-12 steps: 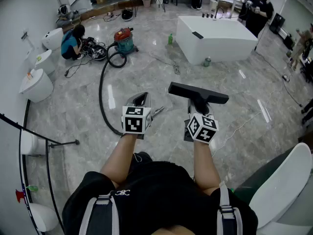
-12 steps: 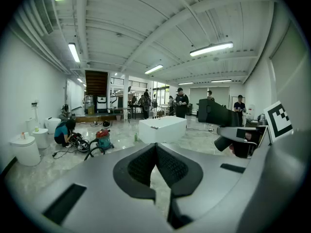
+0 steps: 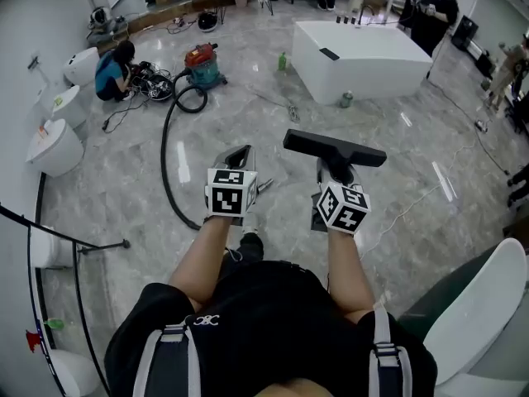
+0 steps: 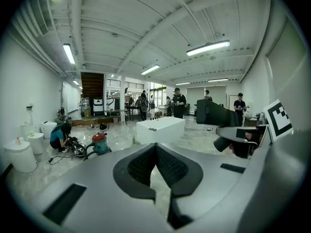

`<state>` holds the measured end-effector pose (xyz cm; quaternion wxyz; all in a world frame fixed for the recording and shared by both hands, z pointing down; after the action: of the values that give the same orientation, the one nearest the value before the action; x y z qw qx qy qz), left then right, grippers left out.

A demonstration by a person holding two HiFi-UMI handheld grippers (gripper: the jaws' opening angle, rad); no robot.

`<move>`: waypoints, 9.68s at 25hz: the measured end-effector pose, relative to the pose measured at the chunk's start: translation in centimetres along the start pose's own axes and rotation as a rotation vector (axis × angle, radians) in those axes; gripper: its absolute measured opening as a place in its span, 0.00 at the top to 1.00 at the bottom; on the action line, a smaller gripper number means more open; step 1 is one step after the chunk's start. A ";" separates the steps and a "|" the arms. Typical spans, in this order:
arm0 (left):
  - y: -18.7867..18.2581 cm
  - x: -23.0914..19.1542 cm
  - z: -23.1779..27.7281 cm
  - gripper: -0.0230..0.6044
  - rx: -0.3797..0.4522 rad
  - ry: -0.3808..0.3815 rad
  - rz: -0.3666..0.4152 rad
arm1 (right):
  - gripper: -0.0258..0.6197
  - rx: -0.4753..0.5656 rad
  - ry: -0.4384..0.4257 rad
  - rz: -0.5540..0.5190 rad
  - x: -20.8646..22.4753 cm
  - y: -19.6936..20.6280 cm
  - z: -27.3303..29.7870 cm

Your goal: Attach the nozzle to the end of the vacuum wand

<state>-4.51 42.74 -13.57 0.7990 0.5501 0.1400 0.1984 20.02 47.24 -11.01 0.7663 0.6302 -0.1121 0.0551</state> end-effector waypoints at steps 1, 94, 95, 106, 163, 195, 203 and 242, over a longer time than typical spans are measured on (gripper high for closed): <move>-0.3 -0.4 0.6 0.95 0.001 0.003 0.007 | 0.68 0.003 -0.001 -0.001 0.0 -0.3 0.8; 82.9 -17.9 68.3 0.68 -1.129 0.356 0.264 | 0.68 -0.794 -0.114 0.378 24.0 66.0 65.8; 81.9 -18.0 68.0 0.68 -1.107 0.366 0.254 | 0.68 -0.795 -0.112 0.388 23.9 65.8 65.8; 68.5 -19.6 63.8 0.68 -0.873 0.441 0.186 | 0.68 -0.745 -0.233 0.396 19.3 62.4 66.9; 69.6 -22.8 57.1 0.74 -0.844 0.644 0.147 | 0.68 -0.952 -0.224 0.595 8.4 64.6 63.4; 66.1 -20.4 60.6 0.74 -0.792 0.720 0.030 | 0.70 -0.914 -0.366 0.532 11.0 62.7 65.7; 67.2 -18.5 60.4 0.74 -0.770 0.746 0.044 | 0.71 -0.997 -0.240 0.513 12.7 63.2 64.5; 65.2 -16.8 61.5 0.74 -0.753 0.887 -0.077 | 0.68 -0.889 -0.787 0.659 17.4 62.8 63.4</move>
<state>-2.79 4.80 69.28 0.8113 0.0870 0.4009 0.4166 16.25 -3.21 64.52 0.7979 0.1614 -0.5808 0.0012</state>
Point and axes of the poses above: the fingertips, and each gripper's own axes: z forward along the fingers, x to its right, y out of its underside, the point moved 9 cm from there along -z, backward along the fingers, and after that the axes turned 1 degree about -x, right-handed, at the moved point
